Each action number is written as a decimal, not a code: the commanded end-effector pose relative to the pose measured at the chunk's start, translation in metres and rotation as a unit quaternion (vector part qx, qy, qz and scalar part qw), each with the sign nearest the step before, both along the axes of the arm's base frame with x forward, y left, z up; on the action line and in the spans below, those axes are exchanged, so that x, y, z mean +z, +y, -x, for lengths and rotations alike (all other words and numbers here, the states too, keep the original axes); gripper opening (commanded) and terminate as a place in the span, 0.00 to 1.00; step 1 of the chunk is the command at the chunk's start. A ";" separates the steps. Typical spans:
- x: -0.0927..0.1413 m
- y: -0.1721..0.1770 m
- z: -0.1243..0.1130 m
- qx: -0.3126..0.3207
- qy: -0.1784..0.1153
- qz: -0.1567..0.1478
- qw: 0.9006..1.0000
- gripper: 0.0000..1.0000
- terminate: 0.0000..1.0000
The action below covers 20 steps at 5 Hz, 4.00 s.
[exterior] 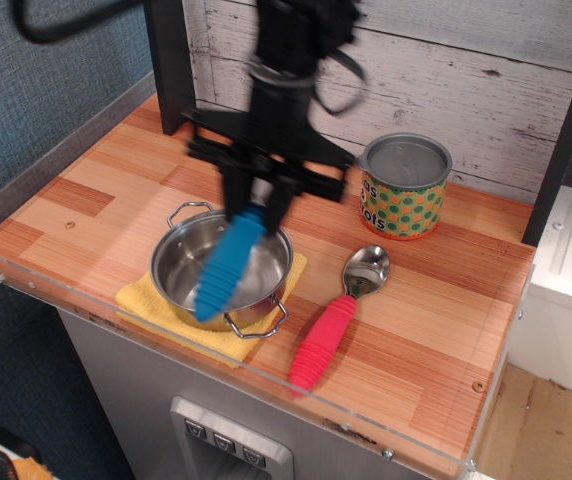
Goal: Move the fork to the left side of the pot.
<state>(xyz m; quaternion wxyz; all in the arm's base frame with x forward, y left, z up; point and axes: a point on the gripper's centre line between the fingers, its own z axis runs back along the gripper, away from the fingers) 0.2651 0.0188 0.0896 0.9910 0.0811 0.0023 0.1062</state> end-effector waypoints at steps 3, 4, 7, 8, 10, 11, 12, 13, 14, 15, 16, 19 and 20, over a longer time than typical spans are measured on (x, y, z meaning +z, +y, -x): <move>0.000 0.112 -0.005 0.025 -0.005 -0.011 1.000 0.00 0.00; -0.010 0.123 -0.009 0.015 -0.009 -0.033 0.999 0.00 0.00; -0.036 0.146 -0.019 0.005 -0.017 -0.027 0.999 0.00 0.00; -0.044 0.147 -0.023 0.004 -0.026 -0.024 0.999 0.00 0.00; -0.054 0.149 -0.021 0.000 -0.019 -0.015 1.000 0.00 0.00; -0.057 0.149 -0.020 -0.005 -0.016 -0.010 1.000 0.00 0.00; -0.056 0.149 -0.019 -0.007 -0.019 -0.010 1.000 1.00 0.00; -0.055 0.150 -0.019 -0.013 -0.025 -0.003 1.000 1.00 0.00; -0.050 0.149 -0.019 -0.013 -0.034 -0.001 0.999 1.00 0.00; -0.042 0.149 -0.017 -0.003 -0.032 -0.008 0.999 1.00 0.00; -0.022 0.147 -0.017 0.020 -0.039 -0.017 0.999 1.00 0.00; 0.022 0.105 -0.041 0.078 -0.072 -0.006 0.994 1.00 0.00; 0.027 0.086 -0.052 0.070 -0.077 0.007 0.995 1.00 1.00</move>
